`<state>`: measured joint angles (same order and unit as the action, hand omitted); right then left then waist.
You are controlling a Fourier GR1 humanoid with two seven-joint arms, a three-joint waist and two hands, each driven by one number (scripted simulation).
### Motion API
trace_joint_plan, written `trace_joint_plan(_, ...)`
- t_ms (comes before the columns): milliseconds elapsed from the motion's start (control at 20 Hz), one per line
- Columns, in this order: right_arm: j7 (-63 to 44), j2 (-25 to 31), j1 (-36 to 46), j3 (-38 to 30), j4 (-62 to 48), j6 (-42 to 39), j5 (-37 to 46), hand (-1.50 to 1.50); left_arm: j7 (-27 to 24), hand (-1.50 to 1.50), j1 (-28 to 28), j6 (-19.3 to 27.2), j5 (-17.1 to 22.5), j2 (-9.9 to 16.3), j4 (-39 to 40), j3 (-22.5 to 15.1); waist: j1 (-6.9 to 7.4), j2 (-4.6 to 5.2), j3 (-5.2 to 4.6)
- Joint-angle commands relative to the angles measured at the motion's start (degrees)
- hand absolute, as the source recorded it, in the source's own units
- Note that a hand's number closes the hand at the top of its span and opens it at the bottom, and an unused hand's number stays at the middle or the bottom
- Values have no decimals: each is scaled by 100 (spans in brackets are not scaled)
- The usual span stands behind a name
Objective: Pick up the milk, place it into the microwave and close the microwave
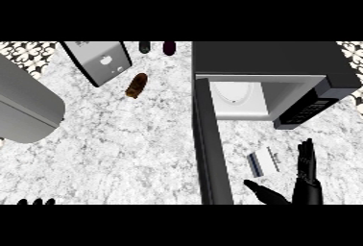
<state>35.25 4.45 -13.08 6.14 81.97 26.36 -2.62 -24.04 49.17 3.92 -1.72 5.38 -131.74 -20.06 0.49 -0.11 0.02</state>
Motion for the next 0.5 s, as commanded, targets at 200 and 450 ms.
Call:
trace_joint_plan(200,740,25,522,-475,-1449,-446,-202,-150,-26,-150,-104,35,249,156,15,236,1,8,1)
trace_joint_plan(450,496,168,950,-765,-1800,-425,-215,-150,351,-150,-371,134,268,202,-67,242,-13,9,-1)
